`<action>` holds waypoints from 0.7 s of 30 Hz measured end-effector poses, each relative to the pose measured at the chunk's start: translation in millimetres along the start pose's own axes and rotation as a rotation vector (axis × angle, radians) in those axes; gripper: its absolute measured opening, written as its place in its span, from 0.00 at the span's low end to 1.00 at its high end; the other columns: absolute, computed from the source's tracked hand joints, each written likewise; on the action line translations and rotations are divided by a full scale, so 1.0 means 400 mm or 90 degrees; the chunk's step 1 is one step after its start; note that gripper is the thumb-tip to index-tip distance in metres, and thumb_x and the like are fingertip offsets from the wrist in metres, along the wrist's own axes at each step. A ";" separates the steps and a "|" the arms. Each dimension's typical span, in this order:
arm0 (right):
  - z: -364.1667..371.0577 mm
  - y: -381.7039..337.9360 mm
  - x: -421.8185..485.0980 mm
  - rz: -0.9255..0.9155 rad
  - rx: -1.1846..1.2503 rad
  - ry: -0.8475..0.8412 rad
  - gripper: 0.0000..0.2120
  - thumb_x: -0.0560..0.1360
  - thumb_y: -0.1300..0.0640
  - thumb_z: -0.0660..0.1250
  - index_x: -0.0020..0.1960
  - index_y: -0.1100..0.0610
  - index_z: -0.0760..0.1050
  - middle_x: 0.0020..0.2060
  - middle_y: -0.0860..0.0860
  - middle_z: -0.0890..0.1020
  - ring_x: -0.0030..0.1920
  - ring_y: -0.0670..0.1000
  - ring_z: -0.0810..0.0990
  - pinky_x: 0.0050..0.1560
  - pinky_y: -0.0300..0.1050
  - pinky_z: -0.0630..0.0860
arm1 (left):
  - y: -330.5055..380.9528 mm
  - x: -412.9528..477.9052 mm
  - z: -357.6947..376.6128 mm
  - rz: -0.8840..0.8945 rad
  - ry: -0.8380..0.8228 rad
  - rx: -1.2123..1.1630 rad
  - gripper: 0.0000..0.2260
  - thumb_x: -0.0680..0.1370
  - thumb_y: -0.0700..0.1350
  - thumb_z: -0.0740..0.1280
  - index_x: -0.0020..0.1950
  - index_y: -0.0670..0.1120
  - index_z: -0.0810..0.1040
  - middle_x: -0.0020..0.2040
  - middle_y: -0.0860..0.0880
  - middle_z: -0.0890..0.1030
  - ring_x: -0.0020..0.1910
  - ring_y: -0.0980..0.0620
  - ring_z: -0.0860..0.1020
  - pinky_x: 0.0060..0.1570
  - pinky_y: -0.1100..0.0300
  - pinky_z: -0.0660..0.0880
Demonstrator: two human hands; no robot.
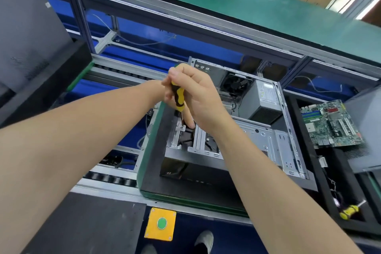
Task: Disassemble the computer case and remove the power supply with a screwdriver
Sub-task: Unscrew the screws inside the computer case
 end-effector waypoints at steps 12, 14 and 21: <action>0.025 0.003 0.006 -0.106 -0.088 0.290 0.25 0.80 0.52 0.61 0.25 0.47 0.61 0.24 0.42 0.61 0.28 0.48 0.59 0.33 0.42 0.57 | 0.055 -0.015 -0.009 0.028 0.009 -0.097 0.07 0.83 0.37 0.62 0.59 0.43 0.74 0.41 0.52 0.68 0.52 0.52 0.68 0.37 0.67 0.67; 0.001 0.009 0.015 -0.062 -0.040 0.283 0.24 0.79 0.53 0.62 0.26 0.48 0.60 0.25 0.45 0.60 0.28 0.50 0.57 0.33 0.42 0.56 | 0.067 0.002 -0.003 0.071 0.002 -0.125 0.05 0.81 0.42 0.67 0.56 0.46 0.76 0.42 0.56 0.70 0.51 0.52 0.70 0.35 0.68 0.66; -0.045 0.014 0.015 0.019 0.172 0.088 0.21 0.77 0.57 0.60 0.28 0.51 0.55 0.22 0.47 0.55 0.23 0.45 0.52 0.28 0.33 0.53 | 0.090 0.012 0.014 0.149 -0.055 -0.113 0.18 0.71 0.62 0.76 0.48 0.49 0.84 0.42 0.59 0.80 0.43 0.64 0.75 0.46 0.68 0.70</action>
Point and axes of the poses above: each hand's wrist, its own x-axis towards the middle knuckle, its own z-axis out of the palm, y = z × x, the point moved 6 cm from there along x, towards the middle knuckle
